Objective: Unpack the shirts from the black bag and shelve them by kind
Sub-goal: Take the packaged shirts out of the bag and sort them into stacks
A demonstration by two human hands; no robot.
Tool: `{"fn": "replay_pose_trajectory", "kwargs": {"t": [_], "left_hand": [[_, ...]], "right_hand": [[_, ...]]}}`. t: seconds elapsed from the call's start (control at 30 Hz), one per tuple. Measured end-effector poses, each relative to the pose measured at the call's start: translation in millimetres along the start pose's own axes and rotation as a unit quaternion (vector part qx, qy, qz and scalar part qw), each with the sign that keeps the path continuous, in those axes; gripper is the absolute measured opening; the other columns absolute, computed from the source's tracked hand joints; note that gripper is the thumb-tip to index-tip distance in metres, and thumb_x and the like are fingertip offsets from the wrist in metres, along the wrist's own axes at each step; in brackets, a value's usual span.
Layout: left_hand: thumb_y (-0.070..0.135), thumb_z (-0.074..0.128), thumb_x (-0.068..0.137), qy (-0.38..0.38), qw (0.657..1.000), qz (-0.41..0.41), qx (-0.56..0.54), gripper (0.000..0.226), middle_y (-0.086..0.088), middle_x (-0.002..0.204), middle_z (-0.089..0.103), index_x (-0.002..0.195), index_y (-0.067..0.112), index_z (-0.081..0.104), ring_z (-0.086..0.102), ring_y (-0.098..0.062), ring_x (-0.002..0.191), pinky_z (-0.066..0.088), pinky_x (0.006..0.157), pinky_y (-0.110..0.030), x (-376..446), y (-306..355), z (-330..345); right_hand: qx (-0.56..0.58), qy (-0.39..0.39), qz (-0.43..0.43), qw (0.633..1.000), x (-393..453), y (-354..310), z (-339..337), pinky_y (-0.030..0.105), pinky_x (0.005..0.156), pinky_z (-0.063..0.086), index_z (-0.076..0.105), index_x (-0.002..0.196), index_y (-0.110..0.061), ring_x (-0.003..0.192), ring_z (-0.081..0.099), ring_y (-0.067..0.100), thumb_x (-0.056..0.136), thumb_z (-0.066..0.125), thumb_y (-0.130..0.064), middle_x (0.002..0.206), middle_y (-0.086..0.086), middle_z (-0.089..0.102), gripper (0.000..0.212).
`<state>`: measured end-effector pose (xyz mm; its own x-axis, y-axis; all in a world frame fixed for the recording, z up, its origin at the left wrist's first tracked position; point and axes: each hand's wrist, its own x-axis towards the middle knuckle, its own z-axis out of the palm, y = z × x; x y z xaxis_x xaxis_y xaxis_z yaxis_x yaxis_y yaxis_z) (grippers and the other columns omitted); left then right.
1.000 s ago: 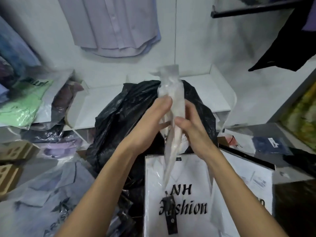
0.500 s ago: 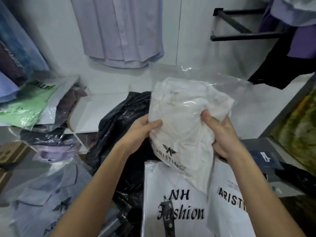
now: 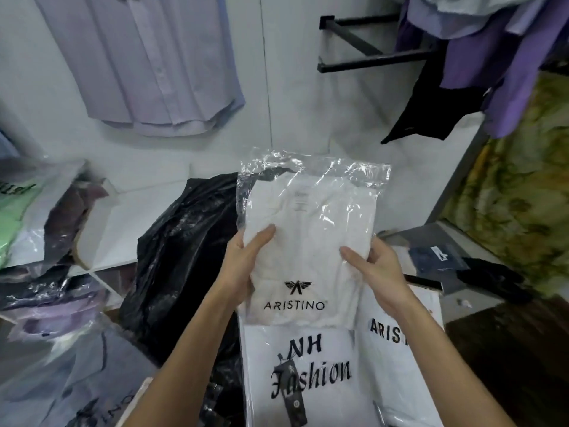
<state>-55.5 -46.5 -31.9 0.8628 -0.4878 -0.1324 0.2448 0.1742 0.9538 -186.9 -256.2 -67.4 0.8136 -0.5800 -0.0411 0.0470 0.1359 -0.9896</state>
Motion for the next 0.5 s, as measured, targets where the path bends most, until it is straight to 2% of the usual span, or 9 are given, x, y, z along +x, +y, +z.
{"fn": "replay_pose_trajectory", "kwargs": {"t": [0.1,0.17,0.23,0.3,0.4,0.5], "left_hand": [[0.011,0.067,0.096,-0.089,0.986,-0.006,0.138,0.021,0.001,0.103,0.079,0.112,0.023,0.069,0.076,-0.02,0.093,0.057,0.07,-0.026,1,-7,10],[0.008,0.068,0.096,-0.149,0.971,-0.029,0.186,0.025,0.009,0.09,0.077,0.116,0.023,0.066,0.073,-0.008,0.077,0.053,0.06,-0.02,2,-16,24],[0.014,0.072,0.095,-0.185,0.955,-0.057,0.225,0.027,0.011,0.078,0.071,0.12,0.021,0.064,0.063,-0.004,0.059,0.044,0.049,-0.019,5,-32,40],[0.021,0.077,0.091,-0.204,0.94,-0.084,0.261,0.034,0.008,0.077,0.068,0.121,0.022,0.063,0.056,-0.006,0.055,0.039,0.048,-0.021,11,-57,58],[0.021,0.086,0.082,-0.208,0.926,-0.13,0.288,0.045,0.008,0.07,0.069,0.119,0.022,0.06,0.058,-0.006,0.052,0.041,0.048,-0.023,14,-92,85],[0.016,0.09,0.074,-0.219,0.903,-0.163,0.332,0.062,-0.006,0.086,0.072,0.126,0.022,0.057,0.065,-0.008,0.06,0.048,0.051,-0.021,15,-124,107]], "right_hand": [[-0.016,0.057,-0.002,0.998,-10,9,-32,0.038,0.091,0.06,0.069,0.117,-0.013,0.106,0.074,0.025,0.094,0.073,-0.014,0.113,0.006,0.077,0.023],[-0.026,0.08,0.015,0.996,-18,17,-57,0.039,0.09,0.059,0.07,0.118,-0.014,0.104,0.074,0.024,0.095,0.072,-0.013,0.112,0.005,0.078,0.023],[-0.033,0.101,0.041,0.993,-28,27,-80,0.038,0.088,0.058,0.071,0.118,-0.015,0.104,0.075,0.023,0.096,0.07,-0.012,0.111,0.003,0.078,0.022],[-0.048,0.116,0.072,0.989,-38,42,-106,0.04,0.088,0.058,0.071,0.118,-0.012,0.104,0.075,0.026,0.097,0.069,-0.012,0.111,0.005,0.078,0.02],[-0.046,0.147,0.126,0.98,-54,62,-140,0.036,0.073,0.06,0.071,0.115,-0.006,0.094,0.076,0.03,0.096,0.069,-0.009,0.107,0.014,0.078,0.019],[-0.07,0.201,0.164,0.963,-66,78,-163,0.027,0.06,0.06,0.069,0.105,-0.006,0.076,0.077,0.019,0.094,0.071,-0.004,0.096,0.014,0.078,0.011]]}}
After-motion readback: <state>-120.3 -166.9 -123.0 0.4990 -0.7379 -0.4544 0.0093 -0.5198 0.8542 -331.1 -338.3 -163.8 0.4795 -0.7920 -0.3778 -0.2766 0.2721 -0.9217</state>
